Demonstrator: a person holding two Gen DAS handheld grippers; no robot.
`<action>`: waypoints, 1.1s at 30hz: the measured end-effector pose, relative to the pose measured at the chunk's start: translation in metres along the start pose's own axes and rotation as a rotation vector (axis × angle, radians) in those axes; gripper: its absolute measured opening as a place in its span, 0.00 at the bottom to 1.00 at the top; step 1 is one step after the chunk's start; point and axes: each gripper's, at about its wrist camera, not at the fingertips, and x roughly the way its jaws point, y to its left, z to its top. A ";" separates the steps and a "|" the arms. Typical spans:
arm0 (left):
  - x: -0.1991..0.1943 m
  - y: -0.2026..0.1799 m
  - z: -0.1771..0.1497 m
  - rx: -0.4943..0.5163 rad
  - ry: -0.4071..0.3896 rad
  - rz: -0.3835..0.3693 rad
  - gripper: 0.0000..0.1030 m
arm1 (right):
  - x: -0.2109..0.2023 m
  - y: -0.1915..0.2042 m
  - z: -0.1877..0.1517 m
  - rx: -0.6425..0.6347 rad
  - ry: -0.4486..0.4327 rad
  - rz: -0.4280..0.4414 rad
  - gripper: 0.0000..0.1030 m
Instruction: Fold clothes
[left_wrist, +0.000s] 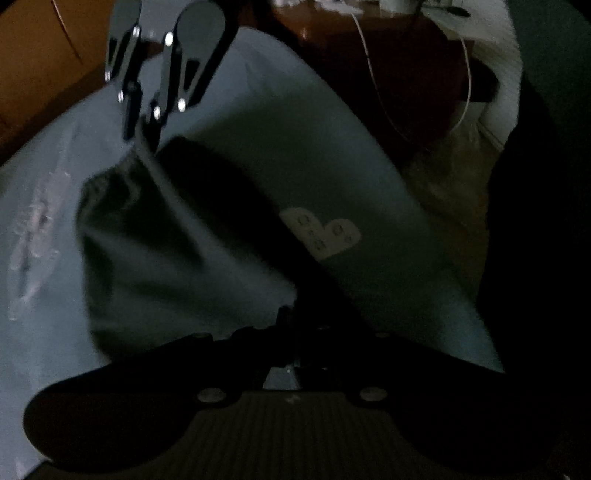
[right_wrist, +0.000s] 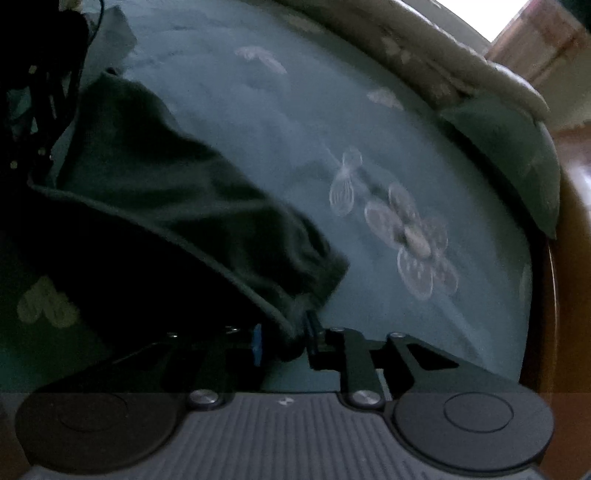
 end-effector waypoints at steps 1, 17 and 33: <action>0.004 0.000 -0.001 -0.006 0.002 -0.004 0.00 | 0.001 0.001 -0.005 0.015 0.011 -0.005 0.32; 0.000 -0.003 -0.009 -0.083 -0.035 0.005 0.00 | -0.006 -0.001 -0.105 1.246 -0.289 0.460 0.45; -0.035 0.000 -0.015 -0.267 -0.080 -0.003 0.06 | -0.010 0.012 -0.065 1.116 -0.101 0.202 0.19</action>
